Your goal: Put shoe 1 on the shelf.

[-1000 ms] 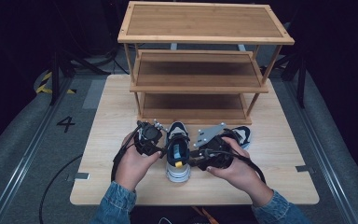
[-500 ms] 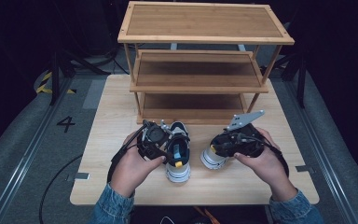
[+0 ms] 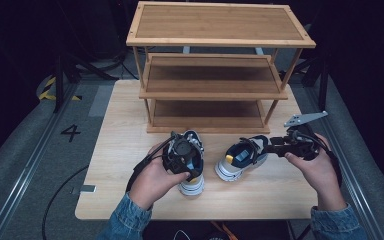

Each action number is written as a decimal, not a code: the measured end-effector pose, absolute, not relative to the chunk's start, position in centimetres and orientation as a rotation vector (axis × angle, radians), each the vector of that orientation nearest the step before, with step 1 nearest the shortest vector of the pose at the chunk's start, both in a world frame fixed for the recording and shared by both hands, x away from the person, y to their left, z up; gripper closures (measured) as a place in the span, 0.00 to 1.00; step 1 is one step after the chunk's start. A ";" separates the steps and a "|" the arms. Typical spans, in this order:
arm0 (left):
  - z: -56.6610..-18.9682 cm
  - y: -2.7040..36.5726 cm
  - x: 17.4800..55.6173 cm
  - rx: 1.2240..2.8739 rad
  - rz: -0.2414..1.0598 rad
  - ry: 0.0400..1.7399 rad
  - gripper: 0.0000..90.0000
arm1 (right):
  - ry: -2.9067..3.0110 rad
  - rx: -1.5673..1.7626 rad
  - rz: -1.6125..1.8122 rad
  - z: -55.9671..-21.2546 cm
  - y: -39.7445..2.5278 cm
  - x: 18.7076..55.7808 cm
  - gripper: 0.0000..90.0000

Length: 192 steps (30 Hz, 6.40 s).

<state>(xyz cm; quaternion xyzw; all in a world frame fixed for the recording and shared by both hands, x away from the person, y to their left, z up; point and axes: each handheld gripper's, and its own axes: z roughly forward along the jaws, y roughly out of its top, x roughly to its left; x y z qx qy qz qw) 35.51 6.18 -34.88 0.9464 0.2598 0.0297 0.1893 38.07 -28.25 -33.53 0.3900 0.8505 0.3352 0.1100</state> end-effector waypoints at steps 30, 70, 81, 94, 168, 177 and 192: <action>-40.4 3.9 37.7 2.745 -0.189 0.710 0.70 | 2.449 1.362 0.930 -35.7 -32.3 39.4 0.62; -28.9 4.4 35.3 2.738 0.033 0.561 0.78 | 2.404 1.419 0.913 -36.0 -34.3 37.7 0.61; -25.6 4.5 35.7 2.714 0.072 0.518 0.78 | 2.436 1.422 0.881 -36.9 -33.8 37.9 0.61; -22.4 4.9 38.4 2.653 0.101 0.507 0.78 | 2.430 1.447 0.862 -37.4 -34.2 37.6 0.61; -21.0 3.7 50.2 2.403 0.532 0.499 0.50 | 2.404 1.424 0.884 -36.7 -34.9 36.3 0.58; -19.4 4.5 47.6 2.299 0.615 0.514 0.38 | 2.420 1.410 0.889 -36.7 -34.3 36.7 0.58; -20.9 5.7 42.3 2.249 0.556 0.697 0.83 | 2.436 1.378 0.898 -36.4 -33.5 37.2 0.58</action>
